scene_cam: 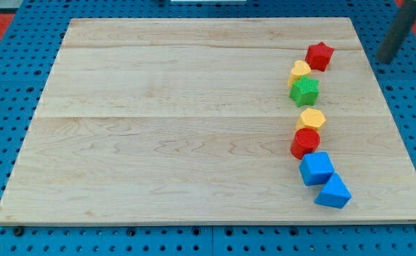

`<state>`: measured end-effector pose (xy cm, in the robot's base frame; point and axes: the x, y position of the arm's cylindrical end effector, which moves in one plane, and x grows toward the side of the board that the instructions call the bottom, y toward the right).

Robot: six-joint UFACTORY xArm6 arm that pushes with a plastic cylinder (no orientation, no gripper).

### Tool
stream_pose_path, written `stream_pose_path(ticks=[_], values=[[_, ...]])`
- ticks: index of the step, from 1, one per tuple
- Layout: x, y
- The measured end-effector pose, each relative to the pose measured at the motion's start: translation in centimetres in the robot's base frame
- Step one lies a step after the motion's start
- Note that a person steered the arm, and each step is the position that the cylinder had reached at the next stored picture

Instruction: Slide the red star towards the top left

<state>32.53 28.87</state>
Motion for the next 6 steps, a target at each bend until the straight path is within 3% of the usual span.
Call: stream_pose_path(ticks=[1, 2, 4, 5, 6], values=[[0.2, -8.5], [-2.7, -13.4], [-5.2, -9.5], [-6.2, -20.1], [-7.9, -25.2]])
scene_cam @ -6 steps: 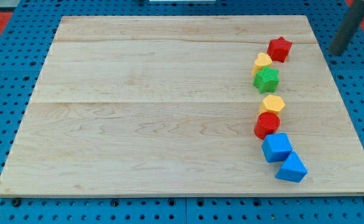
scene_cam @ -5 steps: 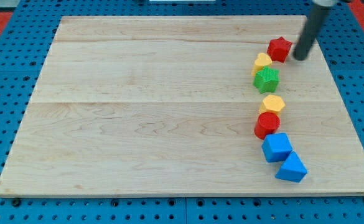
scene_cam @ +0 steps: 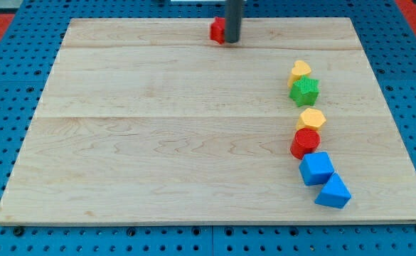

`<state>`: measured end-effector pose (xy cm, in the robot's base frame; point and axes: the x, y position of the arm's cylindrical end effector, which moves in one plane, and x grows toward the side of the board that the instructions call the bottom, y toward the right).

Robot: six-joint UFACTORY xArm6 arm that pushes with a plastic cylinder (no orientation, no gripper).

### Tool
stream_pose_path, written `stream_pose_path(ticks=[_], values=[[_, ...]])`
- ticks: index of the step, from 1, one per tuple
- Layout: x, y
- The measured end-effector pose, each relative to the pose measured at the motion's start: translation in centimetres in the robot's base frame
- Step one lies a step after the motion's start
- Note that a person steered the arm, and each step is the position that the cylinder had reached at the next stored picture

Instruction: Slide the red star towards the top left

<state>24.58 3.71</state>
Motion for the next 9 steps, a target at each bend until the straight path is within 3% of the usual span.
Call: stream_pose_path(ticks=[1, 2, 3, 5, 7, 8, 9], values=[[-0.7, 6.9], [-3.5, 0.4], [-3.5, -6.0], [-3.5, -9.1], [-0.5, -8.5], [-0.5, -16.5], [-0.5, -18.5]])
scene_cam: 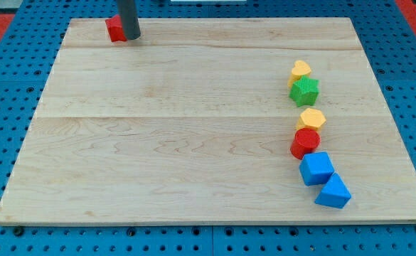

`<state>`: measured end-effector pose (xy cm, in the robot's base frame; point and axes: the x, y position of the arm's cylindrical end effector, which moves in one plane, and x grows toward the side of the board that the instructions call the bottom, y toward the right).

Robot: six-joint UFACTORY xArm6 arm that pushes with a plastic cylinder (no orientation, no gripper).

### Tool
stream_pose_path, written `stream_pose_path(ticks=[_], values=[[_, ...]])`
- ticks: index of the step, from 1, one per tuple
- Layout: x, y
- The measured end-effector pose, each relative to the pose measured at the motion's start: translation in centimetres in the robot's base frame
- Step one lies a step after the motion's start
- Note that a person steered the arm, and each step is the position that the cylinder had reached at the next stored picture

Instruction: Slide the red star towards the top left

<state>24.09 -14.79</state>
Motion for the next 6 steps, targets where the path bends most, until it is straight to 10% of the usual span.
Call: stream_pose_path(ticks=[6], values=[[1.1, 44.1]])
